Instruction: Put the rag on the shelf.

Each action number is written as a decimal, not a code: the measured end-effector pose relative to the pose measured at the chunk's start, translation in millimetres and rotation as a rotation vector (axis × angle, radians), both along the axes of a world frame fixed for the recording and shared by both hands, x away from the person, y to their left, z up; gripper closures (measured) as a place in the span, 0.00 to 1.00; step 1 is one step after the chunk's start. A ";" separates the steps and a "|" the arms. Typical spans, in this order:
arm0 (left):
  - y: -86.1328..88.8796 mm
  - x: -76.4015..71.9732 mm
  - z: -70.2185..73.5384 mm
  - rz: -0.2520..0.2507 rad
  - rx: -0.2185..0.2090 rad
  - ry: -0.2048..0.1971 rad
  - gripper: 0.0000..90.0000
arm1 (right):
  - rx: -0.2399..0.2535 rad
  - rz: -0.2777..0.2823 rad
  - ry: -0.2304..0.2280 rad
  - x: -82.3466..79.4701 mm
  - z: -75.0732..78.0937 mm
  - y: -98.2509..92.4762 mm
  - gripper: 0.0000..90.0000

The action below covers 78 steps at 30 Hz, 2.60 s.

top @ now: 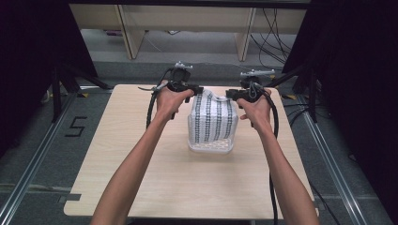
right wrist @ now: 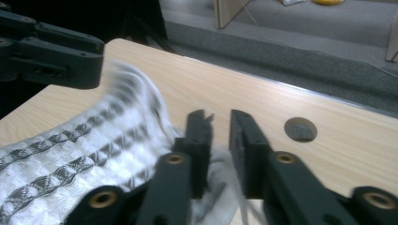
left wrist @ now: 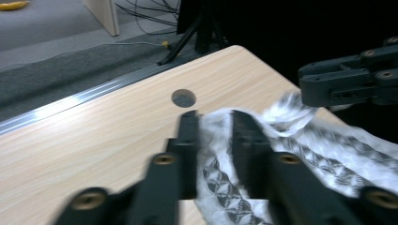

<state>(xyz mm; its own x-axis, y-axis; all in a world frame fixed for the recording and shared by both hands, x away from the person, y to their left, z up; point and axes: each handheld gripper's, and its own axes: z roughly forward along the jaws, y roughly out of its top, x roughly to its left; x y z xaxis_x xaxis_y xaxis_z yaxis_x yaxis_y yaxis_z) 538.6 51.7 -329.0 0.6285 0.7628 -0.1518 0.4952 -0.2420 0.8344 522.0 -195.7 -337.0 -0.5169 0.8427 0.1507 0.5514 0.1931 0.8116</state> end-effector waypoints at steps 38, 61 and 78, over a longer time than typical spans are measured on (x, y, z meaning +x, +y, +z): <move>38.6 -28.9 6.1 -0.056 -0.054 0.053 0.23 | 0.005 0.056 -0.030 -27.2 15.2 -6.3 0.41; 47.1 -38.1 8.7 -0.047 -0.054 0.044 0.18 | 0.033 0.043 -0.052 -44.6 24.4 -8.4 0.25; 60.6 -61.3 6.2 -0.072 -0.084 0.030 0.18 | 0.017 0.084 -0.077 -65.2 28.0 -16.3 0.25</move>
